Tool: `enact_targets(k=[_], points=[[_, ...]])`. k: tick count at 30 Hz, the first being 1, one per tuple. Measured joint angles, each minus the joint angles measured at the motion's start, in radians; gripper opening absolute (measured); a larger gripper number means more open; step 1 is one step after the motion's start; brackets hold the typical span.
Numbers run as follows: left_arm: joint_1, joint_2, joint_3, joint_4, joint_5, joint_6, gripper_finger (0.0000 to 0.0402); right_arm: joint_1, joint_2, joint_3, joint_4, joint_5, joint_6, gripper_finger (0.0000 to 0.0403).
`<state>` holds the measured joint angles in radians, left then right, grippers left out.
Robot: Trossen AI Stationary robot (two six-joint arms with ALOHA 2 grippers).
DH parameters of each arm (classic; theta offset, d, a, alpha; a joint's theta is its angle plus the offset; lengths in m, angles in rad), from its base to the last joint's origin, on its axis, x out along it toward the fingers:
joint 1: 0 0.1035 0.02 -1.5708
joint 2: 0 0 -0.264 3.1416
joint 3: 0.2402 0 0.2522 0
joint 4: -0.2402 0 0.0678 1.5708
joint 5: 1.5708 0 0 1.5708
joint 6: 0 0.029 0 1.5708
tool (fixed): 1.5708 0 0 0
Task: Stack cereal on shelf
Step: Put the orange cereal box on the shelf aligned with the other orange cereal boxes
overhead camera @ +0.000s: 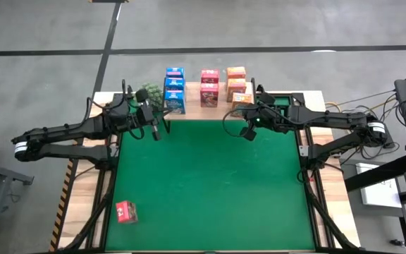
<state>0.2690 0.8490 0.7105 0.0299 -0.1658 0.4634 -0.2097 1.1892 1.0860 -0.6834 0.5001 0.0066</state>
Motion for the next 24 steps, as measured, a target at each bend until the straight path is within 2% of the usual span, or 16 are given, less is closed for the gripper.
enact_targets(k=[13,24], points=[[0.000,0.000,0.000,0.000,0.000,0.000,0.0000,0.000,-0.005,-0.012,0.005,-0.003,0.008,0.0013],[0.000,0.000,0.000,-0.002,0.000,0.000,0.0000,0.000,-0.045,-0.011,-0.115,-0.026,0.089,0.0013]])
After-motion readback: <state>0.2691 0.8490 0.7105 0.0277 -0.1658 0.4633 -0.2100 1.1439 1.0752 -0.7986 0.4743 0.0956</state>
